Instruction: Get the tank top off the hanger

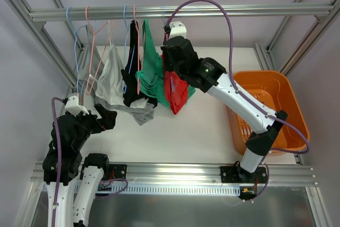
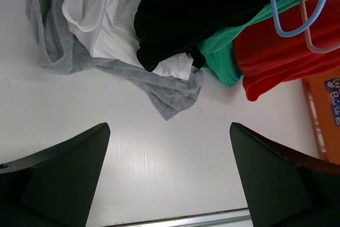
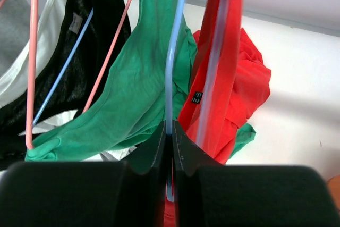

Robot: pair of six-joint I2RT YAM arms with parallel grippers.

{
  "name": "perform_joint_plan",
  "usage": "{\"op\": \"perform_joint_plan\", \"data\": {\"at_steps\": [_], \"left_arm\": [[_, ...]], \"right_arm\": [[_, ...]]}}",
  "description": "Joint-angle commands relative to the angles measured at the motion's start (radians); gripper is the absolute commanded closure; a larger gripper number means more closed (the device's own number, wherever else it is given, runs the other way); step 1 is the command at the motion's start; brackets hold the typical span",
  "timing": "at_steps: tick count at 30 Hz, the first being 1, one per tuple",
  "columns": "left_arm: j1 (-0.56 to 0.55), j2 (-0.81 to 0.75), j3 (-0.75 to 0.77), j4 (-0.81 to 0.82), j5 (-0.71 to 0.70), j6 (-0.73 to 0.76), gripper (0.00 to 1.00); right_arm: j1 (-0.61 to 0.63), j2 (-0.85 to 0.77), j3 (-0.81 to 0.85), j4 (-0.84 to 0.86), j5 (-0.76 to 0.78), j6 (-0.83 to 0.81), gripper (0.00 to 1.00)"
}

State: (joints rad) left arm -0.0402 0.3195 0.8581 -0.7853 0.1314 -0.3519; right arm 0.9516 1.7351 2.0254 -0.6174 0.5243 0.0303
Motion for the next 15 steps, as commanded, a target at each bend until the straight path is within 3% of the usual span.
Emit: {"op": "perform_joint_plan", "data": {"at_steps": [1, 3, 15], "left_arm": [[-0.007, -0.013, -0.005, 0.044, 0.025, -0.012, 0.01], [-0.007, -0.014, -0.005, 0.044, 0.027, -0.01, 0.01], [-0.007, -0.033, -0.008, 0.049, 0.034, -0.009, 0.01]], "right_arm": [[0.006, -0.025, 0.061, 0.03, 0.074, 0.01, 0.94], [0.006, -0.031, 0.061, 0.033, 0.078, 0.014, 1.0], [0.006, -0.126, 0.047, 0.12, 0.04, -0.012, 1.0]]}}
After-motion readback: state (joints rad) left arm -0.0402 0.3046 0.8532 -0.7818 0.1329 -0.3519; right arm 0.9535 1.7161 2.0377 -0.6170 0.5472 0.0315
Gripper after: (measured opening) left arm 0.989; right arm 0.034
